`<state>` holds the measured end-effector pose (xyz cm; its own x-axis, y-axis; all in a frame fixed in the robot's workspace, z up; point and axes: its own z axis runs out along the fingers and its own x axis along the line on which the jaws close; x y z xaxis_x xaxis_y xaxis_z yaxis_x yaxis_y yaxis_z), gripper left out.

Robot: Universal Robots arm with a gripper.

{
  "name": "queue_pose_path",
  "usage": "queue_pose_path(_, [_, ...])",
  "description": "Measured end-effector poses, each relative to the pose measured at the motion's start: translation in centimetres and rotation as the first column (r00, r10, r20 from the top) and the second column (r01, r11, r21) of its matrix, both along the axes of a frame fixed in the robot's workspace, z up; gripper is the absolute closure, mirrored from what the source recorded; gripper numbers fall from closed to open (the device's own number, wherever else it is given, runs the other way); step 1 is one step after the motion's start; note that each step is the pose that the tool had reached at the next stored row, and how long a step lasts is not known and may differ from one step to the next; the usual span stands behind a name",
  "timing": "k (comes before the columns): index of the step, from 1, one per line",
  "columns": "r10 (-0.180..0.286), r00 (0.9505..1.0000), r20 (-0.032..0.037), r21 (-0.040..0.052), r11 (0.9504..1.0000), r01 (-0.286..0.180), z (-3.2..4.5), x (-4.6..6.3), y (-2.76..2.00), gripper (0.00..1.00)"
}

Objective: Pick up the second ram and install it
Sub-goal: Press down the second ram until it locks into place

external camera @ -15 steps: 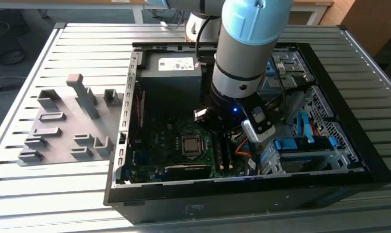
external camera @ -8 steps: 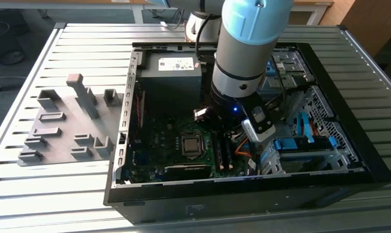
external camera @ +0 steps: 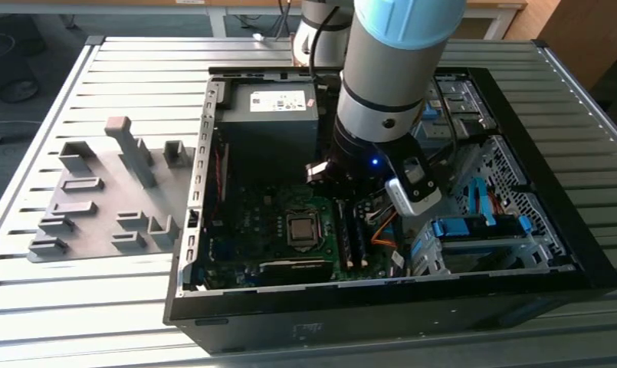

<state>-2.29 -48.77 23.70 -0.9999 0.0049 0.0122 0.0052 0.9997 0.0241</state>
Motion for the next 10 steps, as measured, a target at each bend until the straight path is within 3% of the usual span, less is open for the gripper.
queue_pose_path(10, [0.000,1.0000,0.0000,0.0000,1.0000,0.000,0.01,0.00,0.00,0.89])
